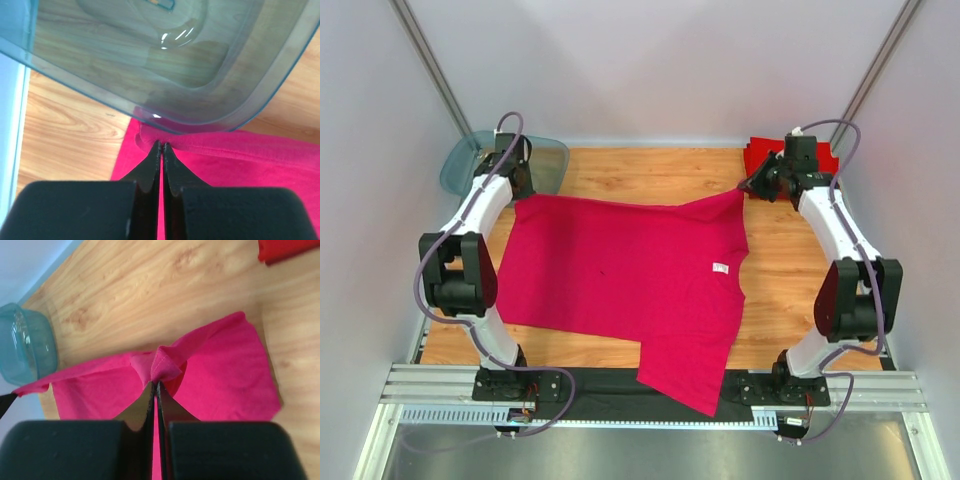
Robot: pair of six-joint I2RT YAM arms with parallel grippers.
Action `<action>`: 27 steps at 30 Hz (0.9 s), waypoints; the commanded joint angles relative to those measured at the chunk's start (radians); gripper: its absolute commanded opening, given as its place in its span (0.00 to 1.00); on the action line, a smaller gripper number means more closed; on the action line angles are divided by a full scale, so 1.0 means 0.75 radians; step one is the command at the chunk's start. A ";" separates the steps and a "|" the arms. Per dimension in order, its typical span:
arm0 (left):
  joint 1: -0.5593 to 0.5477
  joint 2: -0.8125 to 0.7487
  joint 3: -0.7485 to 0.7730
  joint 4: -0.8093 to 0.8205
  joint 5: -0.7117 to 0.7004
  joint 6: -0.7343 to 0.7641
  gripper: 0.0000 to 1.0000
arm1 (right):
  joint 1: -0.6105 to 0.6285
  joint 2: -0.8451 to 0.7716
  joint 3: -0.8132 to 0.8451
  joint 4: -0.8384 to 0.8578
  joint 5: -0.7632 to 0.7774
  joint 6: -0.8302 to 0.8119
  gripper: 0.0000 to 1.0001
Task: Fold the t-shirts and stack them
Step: Flatten the tshirt out, then fold the tshirt
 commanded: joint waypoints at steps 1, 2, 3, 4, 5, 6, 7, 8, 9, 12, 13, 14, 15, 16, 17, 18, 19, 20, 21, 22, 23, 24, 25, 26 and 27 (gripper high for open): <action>0.006 -0.092 -0.026 -0.003 -0.049 0.093 0.00 | 0.001 -0.156 -0.058 -0.210 -0.062 -0.019 0.00; 0.006 -0.101 -0.037 0.001 -0.061 0.114 0.00 | 0.001 -0.199 -0.066 -0.243 -0.062 -0.029 0.00; 0.006 -0.113 -0.059 0.003 -0.079 0.126 0.00 | 0.003 -0.217 -0.077 -0.312 -0.031 -0.033 0.00; 0.006 -0.119 -0.069 0.011 -0.088 0.138 0.00 | 0.003 -0.232 -0.099 -0.339 -0.025 -0.045 0.00; 0.006 -0.125 -0.082 0.015 -0.098 0.153 0.00 | 0.001 -0.260 -0.119 -0.356 -0.025 -0.049 0.00; 0.006 -0.137 -0.106 0.023 -0.108 0.161 0.00 | 0.001 -0.271 -0.138 -0.388 -0.037 -0.051 0.00; 0.006 -0.143 -0.123 0.050 -0.110 0.169 0.00 | 0.001 -0.281 -0.158 -0.399 -0.049 -0.053 0.00; 0.006 -0.150 -0.143 0.070 -0.114 0.175 0.00 | 0.001 -0.291 -0.213 -0.403 -0.070 -0.049 0.00; 0.006 -0.156 -0.184 0.091 -0.141 0.197 0.00 | 0.003 -0.321 -0.242 -0.395 -0.098 -0.041 0.00; 0.006 -0.154 -0.261 0.179 -0.231 0.212 0.00 | 0.005 -0.399 -0.397 -0.336 -0.135 -0.011 0.00; 0.006 -0.150 -0.274 0.189 -0.247 0.212 0.00 | 0.005 -0.416 -0.434 -0.323 -0.144 0.000 0.00; 0.006 -0.136 -0.280 0.195 -0.286 0.202 0.00 | 0.003 -0.428 -0.503 -0.317 -0.152 0.016 0.00; 0.006 -0.125 -0.296 0.201 -0.296 0.192 0.00 | 0.003 -0.448 -0.537 -0.305 -0.178 0.020 0.00; 0.006 -0.117 -0.301 0.211 -0.300 0.183 0.00 | 0.005 -0.459 -0.563 -0.299 -0.193 0.022 0.00; 0.006 -0.095 -0.295 0.208 -0.298 0.179 0.00 | 0.007 -0.471 -0.618 -0.284 -0.201 0.026 0.00; 0.006 -0.078 -0.286 0.181 -0.296 0.169 0.00 | 0.007 -0.493 -0.639 -0.278 -0.201 0.028 0.00; 0.006 -0.066 -0.278 0.167 -0.290 0.163 0.00 | 0.007 -0.502 -0.659 -0.276 -0.197 0.028 0.00; 0.006 -0.046 -0.262 0.152 -0.292 0.151 0.00 | 0.007 -0.508 -0.676 -0.268 -0.191 0.030 0.00; 0.006 -0.037 -0.262 0.140 -0.290 0.145 0.00 | 0.007 -0.512 -0.712 -0.254 -0.189 0.030 0.00; 0.006 -0.027 -0.260 0.136 -0.286 0.142 0.00 | 0.007 -0.510 -0.729 -0.239 -0.189 0.034 0.00; 0.006 -0.009 -0.250 0.130 -0.282 0.144 0.00 | 0.007 -0.506 -0.745 -0.217 -0.191 0.034 0.00; 0.006 0.000 -0.243 0.108 -0.288 0.140 0.00 | 0.009 -0.502 -0.772 -0.211 -0.191 0.034 0.00; 0.008 0.012 -0.235 0.093 -0.296 0.128 0.00 | 0.009 -0.488 -0.780 -0.207 -0.189 0.036 0.00; 0.006 0.030 -0.225 0.077 -0.321 0.122 0.00 | 0.013 -0.483 -0.790 -0.196 -0.189 0.039 0.00; 0.006 0.036 -0.227 0.058 -0.335 0.116 0.00 | 0.013 -0.479 -0.807 -0.190 -0.189 0.049 0.00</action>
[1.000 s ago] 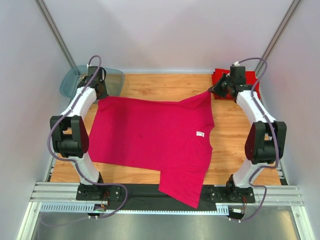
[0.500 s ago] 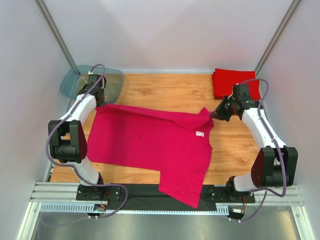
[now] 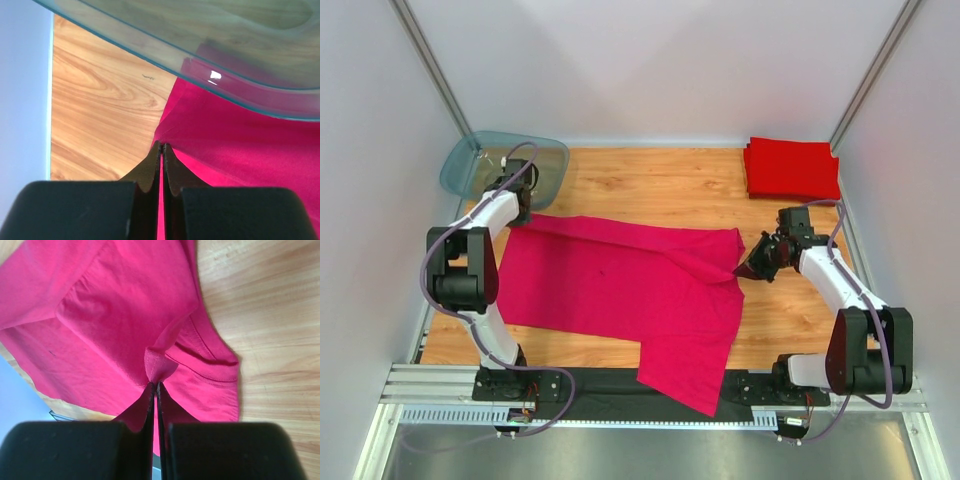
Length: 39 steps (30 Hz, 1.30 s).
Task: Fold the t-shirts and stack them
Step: Fold the tshirt
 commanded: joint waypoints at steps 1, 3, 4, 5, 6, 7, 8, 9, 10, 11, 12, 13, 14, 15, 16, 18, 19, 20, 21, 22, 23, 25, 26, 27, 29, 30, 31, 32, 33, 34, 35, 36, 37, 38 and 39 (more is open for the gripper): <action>0.006 0.032 0.059 -0.041 -0.093 -0.039 0.00 | 0.012 -0.007 -0.038 0.080 -0.020 0.027 0.00; 0.006 0.039 0.057 -0.059 -0.132 -0.041 0.00 | 0.018 -0.007 -0.047 0.084 0.000 0.032 0.00; 0.006 0.043 0.059 -0.066 -0.152 -0.039 0.00 | 0.018 -0.007 -0.051 0.072 0.020 0.025 0.00; 0.006 0.055 0.075 -0.074 -0.179 -0.031 0.02 | 0.018 -0.001 -0.057 0.051 0.049 0.021 0.00; 0.006 0.067 0.087 -0.100 -0.199 -0.031 0.06 | 0.018 0.001 -0.059 0.047 0.055 0.017 0.00; 0.006 0.075 0.102 -0.117 -0.222 -0.033 0.10 | 0.018 0.007 -0.071 0.049 0.051 0.011 0.00; 0.006 0.100 0.130 -0.133 -0.248 -0.033 0.19 | 0.022 0.016 -0.081 0.053 0.035 0.013 0.00; 0.006 0.106 0.145 -0.163 -0.261 -0.049 0.24 | 0.022 0.016 -0.085 0.055 0.029 0.017 0.00; 0.006 0.110 0.169 -0.184 -0.283 -0.064 0.29 | 0.028 0.016 -0.089 0.051 0.027 0.015 0.04; 0.006 0.108 0.181 -0.206 -0.300 -0.082 0.37 | 0.034 0.014 -0.083 0.015 0.039 0.013 0.07; 0.006 0.104 0.196 -0.263 -0.314 -0.141 0.41 | 0.038 0.008 -0.075 -0.010 0.045 0.009 0.11; 0.004 0.078 0.206 -0.292 -0.314 -0.166 0.43 | 0.042 0.004 -0.061 -0.038 0.051 0.003 0.14; 0.004 0.061 0.218 -0.319 -0.304 -0.205 0.45 | 0.048 -0.003 -0.024 -0.110 0.076 -0.005 0.21; 0.006 0.039 0.216 -0.366 -0.280 -0.266 0.45 | 0.057 -0.019 0.000 -0.149 0.096 -0.005 0.23; 0.006 -0.008 0.208 -0.386 -0.259 -0.317 0.45 | 0.065 -0.027 0.019 -0.188 0.117 -0.001 0.24; 0.004 -0.065 0.163 -0.409 -0.112 -0.364 0.46 | 0.118 -0.037 0.074 -0.270 0.188 0.047 0.26; 0.002 -0.122 0.133 -0.409 -0.065 -0.425 0.46 | 0.138 -0.039 0.084 -0.288 0.211 0.074 0.27; 0.002 -0.149 0.066 -0.401 0.065 -0.432 0.46 | 0.165 -0.042 0.092 -0.311 0.270 0.105 0.27; 0.002 -0.176 0.027 -0.367 0.131 -0.434 0.45 | 0.220 -0.042 0.088 -0.309 0.290 0.180 0.27; -0.002 -0.198 -0.008 -0.360 0.174 -0.448 0.45 | 0.243 -0.046 0.076 -0.293 0.305 0.209 0.27; -0.002 -0.237 -0.069 -0.338 0.286 -0.473 0.45 | 0.283 -0.044 0.060 -0.248 0.307 0.240 0.27; -0.004 -0.280 -0.155 -0.327 0.444 -0.495 0.44 | 0.318 -0.048 -0.012 -0.176 0.305 0.316 0.26; -0.004 -0.291 -0.178 -0.319 0.485 -0.508 0.44 | 0.345 -0.040 -0.034 -0.115 0.307 0.332 0.25; -0.004 -0.303 -0.197 -0.319 0.506 -0.518 0.44 | 0.349 -0.033 -0.061 -0.094 0.311 0.346 0.25; -0.004 -0.338 -0.240 -0.321 0.563 -0.536 0.44 | 0.351 0.005 -0.120 -0.063 0.346 0.357 0.24; -0.004 -0.346 -0.246 -0.329 0.565 -0.544 0.44 | 0.349 0.018 -0.130 -0.067 0.372 0.353 0.23; -0.004 -0.364 -0.252 -0.338 0.618 -0.553 0.44 | 0.351 0.032 -0.141 -0.073 0.405 0.336 0.23; -0.004 -0.374 -0.250 -0.360 0.633 -0.573 0.43 | 0.349 0.056 -0.141 -0.100 0.476 0.326 0.22; -0.004 -0.385 -0.250 -0.372 0.641 -0.587 0.43 | 0.347 0.073 -0.143 -0.110 0.499 0.320 0.22; -0.004 -0.409 -0.246 -0.376 0.663 -0.596 0.43 | 0.343 0.085 -0.145 -0.118 0.544 0.314 0.22; -0.004 -0.417 -0.244 -0.399 0.663 -0.606 0.43 | 0.335 0.095 -0.143 -0.129 0.581 0.300 0.22; -0.004 -0.428 -0.240 -0.409 0.661 -0.622 0.43 | 0.329 0.122 -0.141 -0.133 0.601 0.293 0.22; -0.004 -0.446 -0.236 -0.413 0.665 -0.630 0.44 | 0.321 0.138 -0.135 -0.135 0.620 0.287 0.22; -0.004 -0.454 -0.228 -0.419 0.666 -0.636 0.44 | 0.298 0.157 -0.120 -0.141 0.652 0.273 0.22; -0.004 -0.460 -0.227 -0.419 0.666 -0.645 0.44 | 0.286 0.175 -0.110 -0.141 0.663 0.261 0.22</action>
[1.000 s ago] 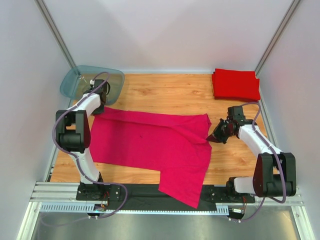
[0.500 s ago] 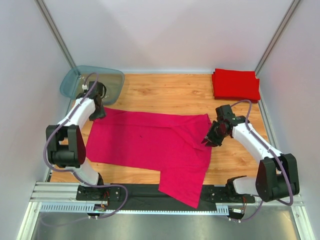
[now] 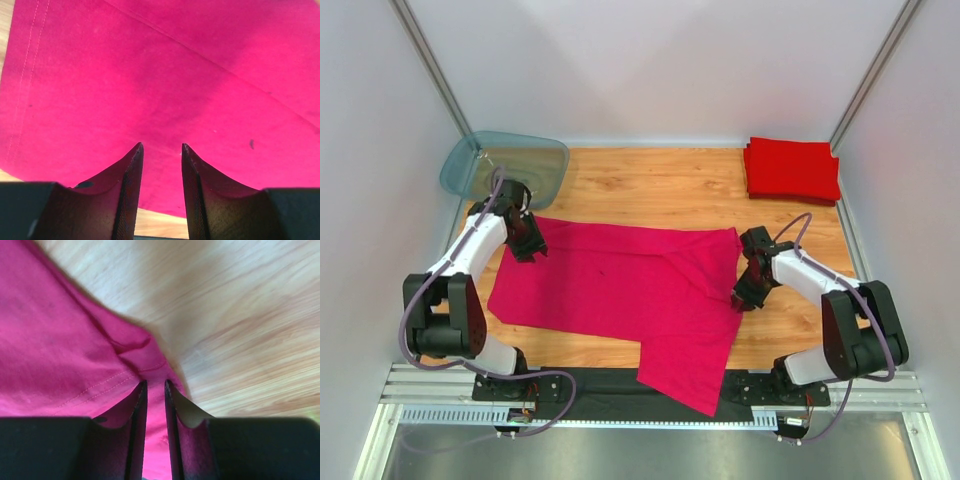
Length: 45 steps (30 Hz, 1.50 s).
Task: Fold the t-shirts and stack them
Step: Fold the tshirt
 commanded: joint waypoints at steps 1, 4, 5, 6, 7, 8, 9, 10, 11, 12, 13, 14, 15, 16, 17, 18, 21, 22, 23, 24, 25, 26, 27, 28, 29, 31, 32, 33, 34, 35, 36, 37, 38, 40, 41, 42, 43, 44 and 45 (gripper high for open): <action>-0.001 -0.074 0.045 -0.027 0.059 -0.078 0.44 | -0.044 0.076 0.038 -0.002 0.187 -0.035 0.22; -0.001 -0.081 0.075 -0.035 0.084 -0.121 0.44 | -0.110 0.156 0.086 -0.014 0.259 -0.089 0.22; -0.001 -0.081 0.083 -0.031 0.098 -0.131 0.44 | -0.160 0.172 0.092 -0.008 0.259 -0.125 0.22; -0.001 -0.083 0.090 -0.031 0.112 -0.139 0.44 | -0.185 0.187 0.090 0.002 0.257 -0.146 0.22; -0.001 -0.085 0.100 -0.029 0.118 -0.156 0.44 | -0.216 0.207 0.088 0.014 0.263 -0.166 0.22; -0.001 -0.089 0.104 -0.033 0.119 -0.162 0.44 | -0.277 0.217 0.088 0.012 0.269 -0.183 0.22; -0.001 -0.097 0.110 -0.033 0.115 -0.166 0.44 | -0.310 0.226 0.100 0.000 0.277 -0.219 0.22; -0.001 -0.099 0.112 -0.033 0.112 -0.172 0.44 | -0.337 0.228 0.108 -0.026 0.285 -0.234 0.22; -0.001 -0.101 0.116 -0.033 0.110 -0.172 0.44 | -0.400 0.211 0.124 -0.055 0.286 -0.246 0.22; -0.001 -0.093 0.120 -0.033 0.104 -0.168 0.44 | -0.419 0.197 0.141 -0.082 0.269 -0.279 0.23; -0.001 -0.085 0.135 -0.033 0.068 -0.160 0.44 | -0.431 0.177 0.206 -0.145 0.227 -0.293 0.25; 0.001 -0.073 0.147 -0.039 0.033 -0.136 0.44 | -0.439 0.144 0.251 -0.178 0.204 -0.311 0.26; 0.005 -0.038 0.161 -0.038 -0.002 -0.113 0.45 | -0.439 0.138 0.302 -0.202 0.169 -0.328 0.28; 0.009 -0.017 0.188 -0.023 -0.032 -0.093 0.45 | -0.439 0.140 0.440 -0.225 0.098 -0.375 0.32; 0.009 0.009 0.202 0.021 -0.033 -0.066 0.45 | -0.439 0.182 0.510 -0.229 0.067 -0.399 0.36; 0.009 0.068 0.243 0.042 -0.071 -0.031 0.45 | -0.439 0.219 0.594 -0.223 0.030 -0.456 0.40; 0.056 0.217 0.343 0.042 -0.133 -0.003 0.45 | -0.447 0.431 0.848 -0.197 -0.084 -0.518 0.42; 0.060 0.248 0.398 0.046 -0.129 0.004 0.45 | -0.453 0.493 0.889 -0.160 -0.200 -0.536 0.42; 0.064 0.279 0.419 0.067 -0.121 0.012 0.45 | -0.460 0.538 0.966 -0.137 -0.260 -0.571 0.42; 0.066 0.322 0.431 0.079 -0.119 0.024 0.45 | -0.460 0.613 0.998 -0.119 -0.303 -0.594 0.43; 0.068 0.343 0.462 0.095 -0.111 0.042 0.45 | -0.460 0.641 1.030 -0.080 -0.350 -0.612 0.44; 0.068 0.361 0.472 0.106 -0.092 0.053 0.45 | -0.464 0.663 1.071 -0.064 -0.369 -0.661 0.44; 0.072 0.396 0.482 0.126 -0.066 0.063 0.44 | -0.468 0.684 1.084 -0.045 -0.381 -0.682 0.45; 0.072 0.410 0.490 0.171 0.001 0.069 0.44 | -0.478 0.706 1.090 -0.019 -0.391 -0.702 0.45; 0.072 0.424 0.495 0.197 0.049 0.073 0.43 | -0.486 0.718 1.094 -0.012 -0.381 -0.716 0.46; 0.072 0.465 0.513 0.249 0.194 0.091 0.41 | -0.507 0.743 1.080 0.008 -0.438 -0.739 0.47; 0.070 0.478 0.523 0.251 0.217 0.090 0.41 | -0.511 0.749 1.072 0.014 -0.453 -0.749 0.47; 0.070 0.498 0.531 0.263 0.241 0.079 0.41 | -0.511 0.753 1.059 0.012 -0.451 -0.790 0.47; 0.070 0.506 0.527 0.298 0.249 0.059 0.40 | -0.513 0.761 1.049 0.018 -0.435 -0.806 0.46; 0.072 0.514 0.523 0.316 0.260 0.045 0.40 | -0.517 0.768 1.045 0.018 -0.428 -0.821 0.46; 0.072 0.535 0.515 0.333 0.298 0.034 0.40 | -0.521 0.774 1.029 0.018 -0.434 -0.831 0.45; 0.072 0.547 0.515 0.345 0.315 0.024 0.39 | -0.533 0.776 1.018 0.020 -0.459 -0.835 0.44; 0.072 0.574 0.513 0.347 0.327 0.004 0.39 | -0.535 0.774 1.008 0.026 -0.465 -0.837 0.43; 0.070 0.596 0.495 0.365 0.319 -0.017 0.38 | -0.535 0.766 0.975 0.051 -0.483 -0.843 0.42; 0.070 0.607 0.491 0.369 0.315 -0.027 0.38 | -0.535 0.768 0.967 0.059 -0.498 -0.845 0.42; 0.072 0.627 0.491 0.372 0.305 -0.031 0.38 | -0.535 0.768 0.963 0.059 -0.516 -0.847 0.41; 0.070 0.639 0.491 0.372 0.297 -0.035 0.38 | -0.535 0.774 0.959 0.053 -0.512 -0.862 0.41; 0.072 0.649 0.493 0.372 0.288 -0.039 0.38 | -0.535 0.774 0.957 0.047 -0.504 -0.874 0.41; 0.070 0.664 0.497 0.372 0.270 -0.049 0.38 | -0.535 0.774 0.951 0.047 -0.496 -0.884 0.41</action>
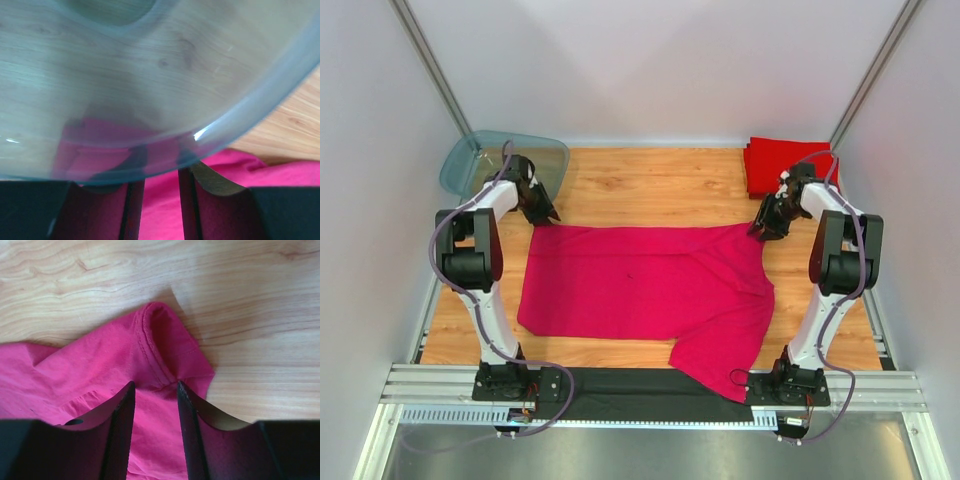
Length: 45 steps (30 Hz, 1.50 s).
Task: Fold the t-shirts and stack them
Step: Fold the tshirt
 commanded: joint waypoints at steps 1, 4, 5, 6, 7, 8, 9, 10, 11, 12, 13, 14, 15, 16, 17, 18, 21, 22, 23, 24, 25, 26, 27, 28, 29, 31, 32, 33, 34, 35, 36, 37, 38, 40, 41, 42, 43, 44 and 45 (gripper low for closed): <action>0.003 0.039 0.023 0.044 -0.005 -0.044 0.38 | -0.002 0.009 -0.017 0.034 -0.020 -0.071 0.40; 0.001 0.071 0.044 0.034 -0.039 -0.067 0.38 | -0.010 -0.001 -0.045 0.036 -0.004 -0.082 0.35; 0.001 0.092 0.052 0.024 -0.054 -0.071 0.38 | -0.014 -0.010 -0.068 0.042 0.002 -0.078 0.31; 0.001 0.102 0.072 -0.005 -0.092 -0.077 0.38 | -0.018 -0.026 -0.076 0.048 0.035 -0.070 0.18; 0.001 0.114 0.082 -0.019 -0.115 -0.081 0.38 | -0.024 -0.036 -0.082 0.044 0.061 -0.063 0.10; 0.001 0.139 0.093 -0.036 -0.131 -0.083 0.38 | -0.024 -0.046 -0.084 0.038 0.092 -0.047 0.05; 0.001 0.151 0.117 -0.076 -0.166 -0.083 0.38 | -0.026 -0.057 -0.088 0.026 0.121 -0.041 0.00; 0.001 0.161 0.129 -0.099 -0.183 -0.087 0.38 | -0.026 -0.087 -0.094 0.022 0.149 -0.039 0.00; 0.003 0.170 0.140 -0.115 -0.195 -0.089 0.37 | -0.026 -0.106 -0.105 0.026 0.152 -0.033 0.00; 0.001 0.168 0.134 -0.111 -0.199 -0.094 0.37 | -0.026 -0.124 -0.129 0.028 0.164 -0.031 0.00; 0.003 0.158 0.123 -0.103 -0.197 -0.106 0.37 | -0.026 -0.157 -0.139 0.030 0.180 -0.027 0.00; 0.001 0.151 0.101 -0.095 -0.197 -0.110 0.37 | -0.026 -0.173 -0.152 0.028 0.194 -0.022 0.00; 0.001 0.149 0.095 -0.085 -0.199 -0.114 0.37 | -0.026 -0.183 -0.174 0.024 0.217 -0.014 0.00; 0.003 0.149 0.093 -0.085 -0.199 -0.116 0.37 | -0.026 -0.200 -0.184 0.020 0.219 -0.012 0.00; 0.001 0.151 0.093 -0.087 -0.203 -0.114 0.37 | -0.026 -0.204 -0.197 0.020 0.221 -0.010 0.00; 0.001 0.157 0.099 -0.093 -0.211 -0.112 0.37 | -0.026 -0.206 -0.209 0.018 0.229 -0.004 0.00; 0.001 0.174 0.113 -0.105 -0.220 -0.098 0.34 | -0.026 -0.212 -0.231 0.018 0.248 0.006 0.00; 0.003 0.172 0.117 -0.109 -0.224 -0.098 0.34 | -0.026 -0.216 -0.240 0.020 0.250 0.012 0.00; 0.001 0.172 0.125 -0.113 -0.234 -0.096 0.34 | -0.026 -0.230 -0.248 0.024 0.256 0.012 0.00; 0.001 0.172 0.127 -0.116 -0.236 -0.098 0.34 | -0.026 -0.235 -0.258 0.032 0.252 0.018 0.01; 0.003 0.170 0.132 -0.114 -0.234 -0.096 0.35 | -0.026 -0.237 -0.270 0.038 0.246 0.022 0.02; 0.001 0.168 0.142 -0.118 -0.218 -0.094 0.35 | -0.026 -0.237 -0.268 0.040 0.225 0.027 0.05; 0.001 0.166 0.152 -0.122 -0.199 -0.094 0.35 | -0.024 -0.235 -0.262 0.040 0.215 0.035 0.07; 0.001 0.151 0.162 -0.128 -0.181 -0.094 0.35 | -0.024 -0.233 -0.248 0.028 0.215 0.047 0.09; 0.001 0.137 0.178 -0.128 -0.136 -0.092 0.35 | -0.020 -0.231 -0.187 -0.033 0.225 0.057 0.13; -0.001 0.086 0.187 -0.120 -0.085 -0.098 0.36 | -0.006 -0.231 -0.105 -0.119 0.284 0.072 0.18; -0.004 0.066 0.193 -0.114 -0.032 -0.104 0.37 | 0.002 -0.237 -0.038 -0.206 0.311 0.096 0.23; -0.008 0.047 0.197 -0.111 -0.009 -0.108 0.38 | 0.029 -0.255 -0.009 -0.242 0.364 0.106 0.24; -0.020 0.009 0.199 -0.111 0.011 -0.110 0.38 | 0.047 -0.269 0.010 -0.270 0.391 0.117 0.24; -0.028 -0.008 0.209 -0.128 0.032 -0.110 0.40 | 0.072 -0.286 0.020 -0.307 0.417 0.125 0.25; -0.040 -0.024 0.213 -0.142 0.036 -0.108 0.40 | 0.135 -0.306 0.016 -0.309 0.448 0.125 0.25; -0.046 -0.061 0.211 -0.148 0.050 -0.110 0.42 | 0.176 -0.347 0.006 -0.311 0.462 0.119 0.25; -0.047 -0.080 0.207 -0.148 0.059 -0.112 0.42 | 0.235 -0.365 -0.020 -0.318 0.515 0.107 0.25; -0.049 -0.127 0.185 -0.154 0.063 -0.108 0.43 | 0.388 -0.422 -0.063 -0.305 0.538 0.104 0.25; -0.047 -0.141 0.175 -0.160 0.059 -0.108 0.43 | 0.498 -0.443 -0.088 -0.277 0.532 0.098 0.25; -0.047 -0.167 0.164 -0.163 0.061 -0.108 0.43 | 0.554 -0.464 -0.143 -0.258 0.534 0.092 0.25; -0.047 -0.180 0.144 -0.167 0.071 -0.104 0.43 | 0.611 -0.478 -0.164 -0.250 0.556 0.088 0.25; -0.049 -0.194 0.130 -0.175 0.079 -0.102 0.43 | 0.660 -0.500 -0.184 -0.230 0.583 0.082 0.24; -0.047 -0.209 0.113 -0.175 0.087 -0.102 0.43 | 0.746 -0.503 -0.219 -0.228 0.591 0.074 0.23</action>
